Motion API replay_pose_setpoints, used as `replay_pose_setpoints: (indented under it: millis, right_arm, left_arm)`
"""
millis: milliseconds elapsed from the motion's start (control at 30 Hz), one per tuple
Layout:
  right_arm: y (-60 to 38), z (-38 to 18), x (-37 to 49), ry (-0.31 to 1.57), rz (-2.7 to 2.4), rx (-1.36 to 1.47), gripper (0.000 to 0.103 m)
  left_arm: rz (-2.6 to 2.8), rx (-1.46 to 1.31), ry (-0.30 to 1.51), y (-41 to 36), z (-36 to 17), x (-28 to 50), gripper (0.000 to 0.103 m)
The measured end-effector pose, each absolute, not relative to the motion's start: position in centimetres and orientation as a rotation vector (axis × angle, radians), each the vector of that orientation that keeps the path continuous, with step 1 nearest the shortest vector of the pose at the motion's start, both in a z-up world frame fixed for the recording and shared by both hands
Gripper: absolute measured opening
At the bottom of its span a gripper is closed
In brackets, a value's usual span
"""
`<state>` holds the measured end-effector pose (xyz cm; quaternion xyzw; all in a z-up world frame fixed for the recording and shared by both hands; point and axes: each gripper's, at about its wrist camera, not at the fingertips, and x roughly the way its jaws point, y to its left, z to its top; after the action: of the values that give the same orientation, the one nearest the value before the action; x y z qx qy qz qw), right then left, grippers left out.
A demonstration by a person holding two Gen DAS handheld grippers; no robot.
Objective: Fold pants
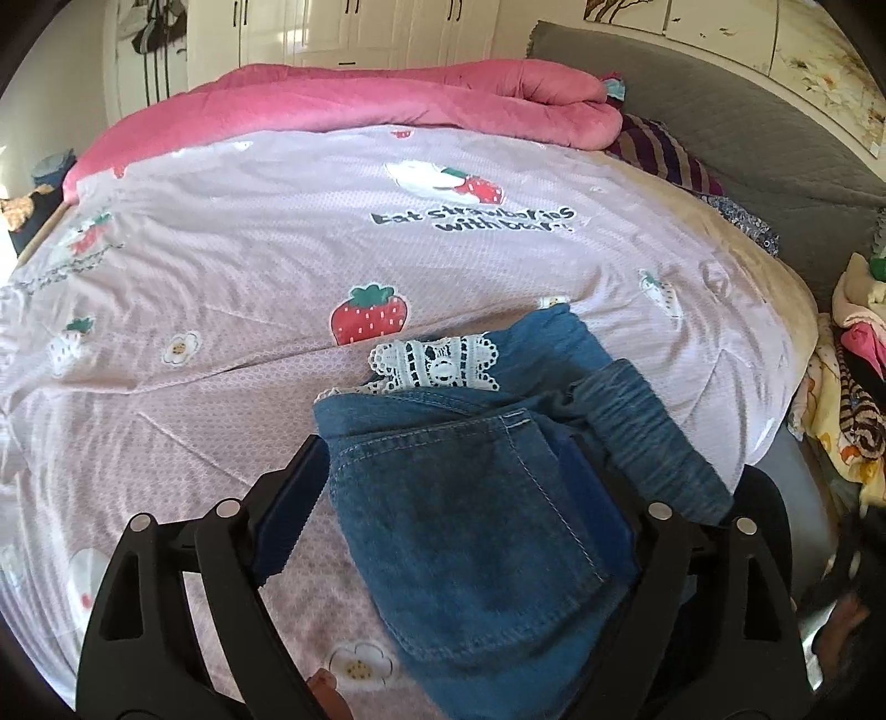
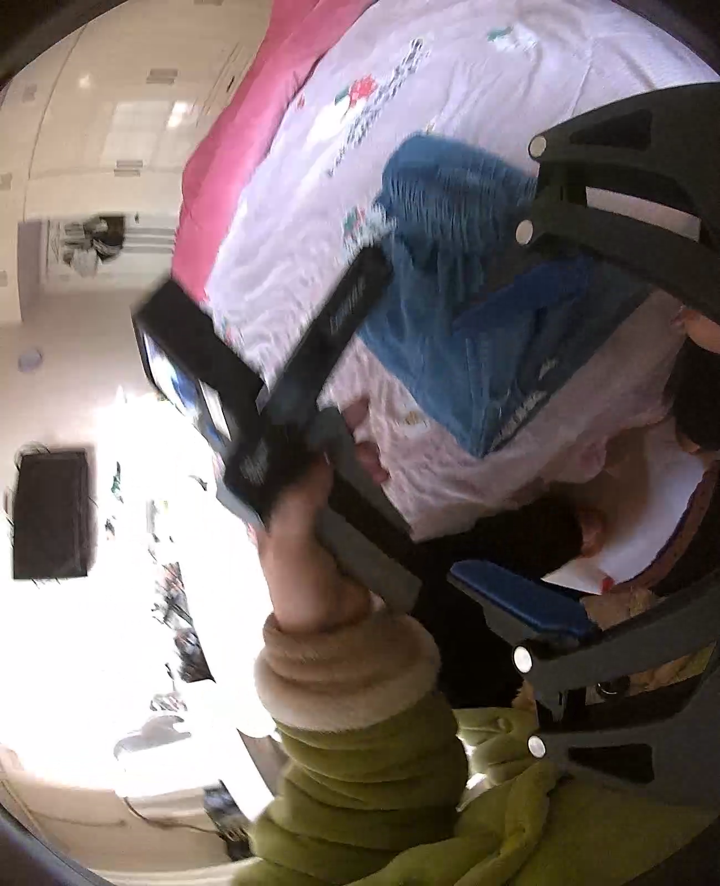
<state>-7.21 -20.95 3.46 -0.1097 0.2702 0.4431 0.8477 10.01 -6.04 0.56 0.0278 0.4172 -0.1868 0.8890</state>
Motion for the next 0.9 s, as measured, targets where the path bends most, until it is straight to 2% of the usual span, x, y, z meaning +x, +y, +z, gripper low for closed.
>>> replay_pose_setpoints:
  millis: [367,900]
  right_arm:
    - [-22.9,3.5,-6.4,0.535,0.823,-0.19,0.092]
    - [-25.9,2.1,-5.3,0.638,0.627,-0.125,0.092]
  left_arm:
    - [-0.364,0.045,0.825,-5.4,2.5,8.5,0.087]
    - [-0.305,-0.064,0.86,-0.5,1.1,5.7,0.088]
